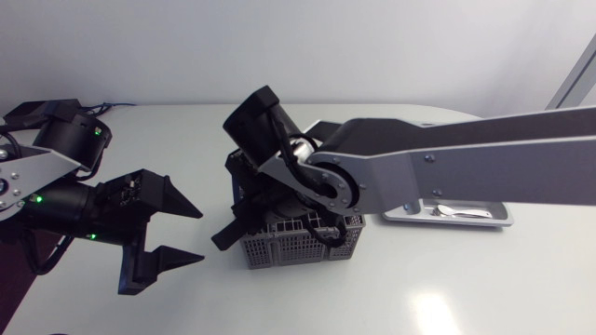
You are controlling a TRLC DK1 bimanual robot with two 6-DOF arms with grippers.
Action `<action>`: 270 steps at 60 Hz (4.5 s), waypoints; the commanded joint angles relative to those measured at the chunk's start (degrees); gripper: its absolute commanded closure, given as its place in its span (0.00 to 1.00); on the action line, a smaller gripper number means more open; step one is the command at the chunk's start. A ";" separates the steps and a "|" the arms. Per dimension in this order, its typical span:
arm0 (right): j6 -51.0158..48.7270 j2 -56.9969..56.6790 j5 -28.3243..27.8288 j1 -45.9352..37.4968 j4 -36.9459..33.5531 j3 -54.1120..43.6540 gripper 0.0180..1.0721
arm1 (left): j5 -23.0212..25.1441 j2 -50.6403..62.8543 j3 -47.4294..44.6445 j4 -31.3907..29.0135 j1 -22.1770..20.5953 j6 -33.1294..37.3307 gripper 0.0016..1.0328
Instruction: Unload the cutlery basket into the drawer organizer.
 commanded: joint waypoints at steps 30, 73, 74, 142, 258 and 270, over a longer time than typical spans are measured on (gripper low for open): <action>0.91 -6.40 -10.42 -0.10 -4.86 3.30 0.92 | 0.64 2.99 -1.14 2.02 2.72 -2.35 0.05; 0.21 -12.99 -11.82 -0.54 -7.58 3.65 0.92 | 0.64 3.25 -1.06 2.02 3.07 -2.18 0.05; 0.21 -13.25 -11.82 -0.54 -7.67 3.65 0.92 | 0.64 3.25 -1.14 2.02 2.98 -2.18 0.05; -14.38 -36.98 -14.02 -45.01 -31.23 -4.08 0.92 | 0.37 2.81 -0.70 1.40 3.07 -2.44 0.05; -17.63 -19.49 -8.92 -40.79 6.92 -26.93 0.93 | 1.52 13.71 -3.78 18.80 0.96 -15.63 0.77; -16.22 -17.21 -12.44 -35.08 5.07 -26.49 0.93 | 2.13 16.34 -4.22 23.20 -2.12 -18.26 0.77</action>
